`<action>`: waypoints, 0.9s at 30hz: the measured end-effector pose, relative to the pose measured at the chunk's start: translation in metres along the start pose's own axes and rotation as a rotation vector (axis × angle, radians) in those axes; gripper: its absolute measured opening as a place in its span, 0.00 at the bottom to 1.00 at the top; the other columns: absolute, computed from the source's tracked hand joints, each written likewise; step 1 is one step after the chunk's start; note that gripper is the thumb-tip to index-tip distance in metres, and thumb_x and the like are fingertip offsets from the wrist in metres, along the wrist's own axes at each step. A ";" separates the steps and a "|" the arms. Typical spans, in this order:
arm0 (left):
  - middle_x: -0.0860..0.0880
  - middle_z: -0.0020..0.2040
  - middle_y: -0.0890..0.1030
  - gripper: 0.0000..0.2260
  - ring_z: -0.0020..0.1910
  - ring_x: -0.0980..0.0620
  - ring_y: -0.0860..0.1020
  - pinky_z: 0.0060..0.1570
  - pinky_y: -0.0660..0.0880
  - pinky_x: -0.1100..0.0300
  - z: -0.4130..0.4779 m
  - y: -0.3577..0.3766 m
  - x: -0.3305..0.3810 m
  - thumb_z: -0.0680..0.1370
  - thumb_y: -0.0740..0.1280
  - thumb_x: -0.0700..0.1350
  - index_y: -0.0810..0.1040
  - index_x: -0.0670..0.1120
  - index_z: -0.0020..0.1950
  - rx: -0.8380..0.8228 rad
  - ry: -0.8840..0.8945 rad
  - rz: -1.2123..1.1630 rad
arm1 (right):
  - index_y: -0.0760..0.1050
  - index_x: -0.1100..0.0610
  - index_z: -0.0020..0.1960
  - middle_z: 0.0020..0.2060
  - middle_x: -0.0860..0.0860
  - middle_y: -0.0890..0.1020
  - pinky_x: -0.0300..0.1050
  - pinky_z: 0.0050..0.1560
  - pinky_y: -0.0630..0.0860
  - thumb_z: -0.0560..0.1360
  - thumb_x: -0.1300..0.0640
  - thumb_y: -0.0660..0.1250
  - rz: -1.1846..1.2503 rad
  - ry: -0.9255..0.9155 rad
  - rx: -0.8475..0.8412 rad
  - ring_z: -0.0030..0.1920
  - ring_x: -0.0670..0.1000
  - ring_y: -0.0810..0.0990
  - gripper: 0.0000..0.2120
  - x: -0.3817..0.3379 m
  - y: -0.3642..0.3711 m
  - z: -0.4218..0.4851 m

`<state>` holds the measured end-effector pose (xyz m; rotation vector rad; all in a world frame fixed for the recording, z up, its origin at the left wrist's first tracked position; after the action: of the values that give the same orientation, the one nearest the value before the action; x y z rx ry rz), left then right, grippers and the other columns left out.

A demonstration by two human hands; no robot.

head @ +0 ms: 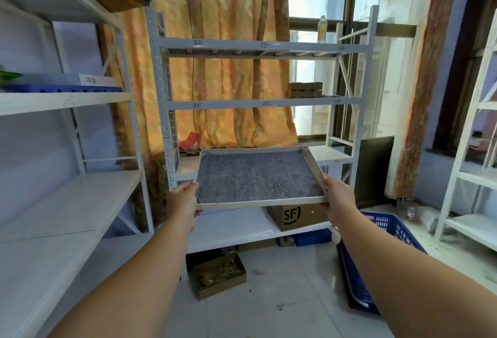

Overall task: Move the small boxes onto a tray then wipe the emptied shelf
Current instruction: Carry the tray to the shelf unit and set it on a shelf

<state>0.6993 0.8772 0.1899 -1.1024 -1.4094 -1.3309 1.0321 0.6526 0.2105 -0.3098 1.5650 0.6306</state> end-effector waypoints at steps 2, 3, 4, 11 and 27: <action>0.46 0.48 0.75 0.10 0.38 0.50 0.73 0.34 0.73 0.57 0.013 0.010 -0.006 0.76 0.67 0.46 0.78 0.46 0.56 0.001 -0.009 0.004 | 0.80 0.51 0.47 0.46 0.55 0.81 0.56 0.55 0.78 0.77 0.54 0.62 -0.015 0.048 0.001 0.48 0.57 0.80 0.08 0.007 0.005 0.015; 0.47 0.48 0.75 0.10 0.38 0.50 0.73 0.36 0.73 0.56 0.019 0.015 -0.010 0.77 0.66 0.46 0.78 0.46 0.57 0.000 -0.015 0.004 | 0.80 0.50 0.44 0.44 0.54 0.80 0.55 0.55 0.78 0.77 0.53 0.62 -0.009 0.067 0.007 0.46 0.56 0.80 0.08 0.010 0.006 0.024; 0.47 0.48 0.75 0.10 0.40 0.49 0.73 0.38 0.73 0.54 0.025 0.020 -0.016 0.77 0.66 0.45 0.77 0.46 0.58 -0.003 -0.022 0.002 | 0.79 0.49 0.43 0.43 0.53 0.80 0.55 0.54 0.78 0.77 0.53 0.63 0.005 0.080 0.015 0.45 0.56 0.79 0.07 0.013 0.008 0.034; 0.47 0.51 0.74 0.12 0.48 0.46 0.73 0.43 0.73 0.53 0.068 0.070 -0.043 0.77 0.66 0.44 0.76 0.44 0.60 0.012 -0.058 0.006 | 0.76 0.50 0.36 0.38 0.53 0.78 0.51 0.47 0.75 0.75 0.53 0.64 0.014 0.102 -0.017 0.41 0.54 0.76 0.09 0.023 0.028 0.121; 0.44 0.53 0.75 0.13 0.53 0.42 0.75 0.37 0.75 0.55 0.194 0.260 -0.065 0.77 0.65 0.44 0.76 0.44 0.61 0.003 0.019 0.070 | 0.81 0.53 0.47 0.44 0.54 0.81 0.55 0.50 0.77 0.74 0.53 0.66 0.055 0.087 -0.065 0.48 0.57 0.80 0.07 0.017 0.032 0.362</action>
<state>0.9624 1.0775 0.1752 -1.1248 -1.3460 -1.2861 1.3114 0.8849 0.2040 -0.3473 1.6431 0.7203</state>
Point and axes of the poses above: each hand's wrist, its own z-axis towards the middle knuckle, its own y-axis out of the palm, x = y × z, the point moved 10 cm from there along z, towards the middle knuckle
